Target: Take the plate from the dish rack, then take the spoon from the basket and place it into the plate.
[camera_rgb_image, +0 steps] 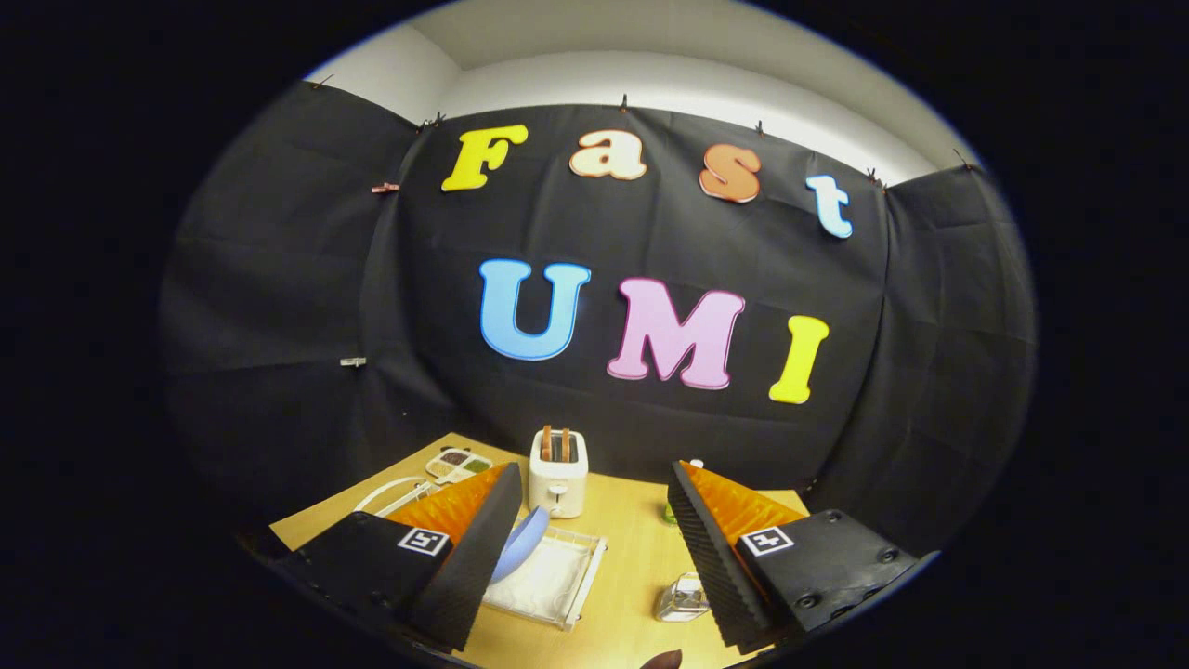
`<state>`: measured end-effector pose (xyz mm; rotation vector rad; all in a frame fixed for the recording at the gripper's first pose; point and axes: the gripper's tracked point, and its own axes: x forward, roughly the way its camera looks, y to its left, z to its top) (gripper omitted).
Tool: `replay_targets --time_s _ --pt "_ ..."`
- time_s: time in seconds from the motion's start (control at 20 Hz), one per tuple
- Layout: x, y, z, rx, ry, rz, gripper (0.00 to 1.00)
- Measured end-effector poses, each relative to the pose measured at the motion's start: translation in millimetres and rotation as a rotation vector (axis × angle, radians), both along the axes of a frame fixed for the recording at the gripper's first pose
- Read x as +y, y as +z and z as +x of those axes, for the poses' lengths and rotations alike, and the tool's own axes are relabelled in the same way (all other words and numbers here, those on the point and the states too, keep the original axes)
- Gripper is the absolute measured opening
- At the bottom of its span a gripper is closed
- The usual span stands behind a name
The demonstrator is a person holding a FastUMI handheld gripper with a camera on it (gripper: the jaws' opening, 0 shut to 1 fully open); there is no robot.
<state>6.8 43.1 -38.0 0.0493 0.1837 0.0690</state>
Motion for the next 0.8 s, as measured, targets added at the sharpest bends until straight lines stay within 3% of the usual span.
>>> replay_targets --time_s 0.45,0.8 --pt "66 -95 54 0.371 0.032 0.043 0.92" --pt "87 -195 101 0.597 -0.061 0.033 0.86"
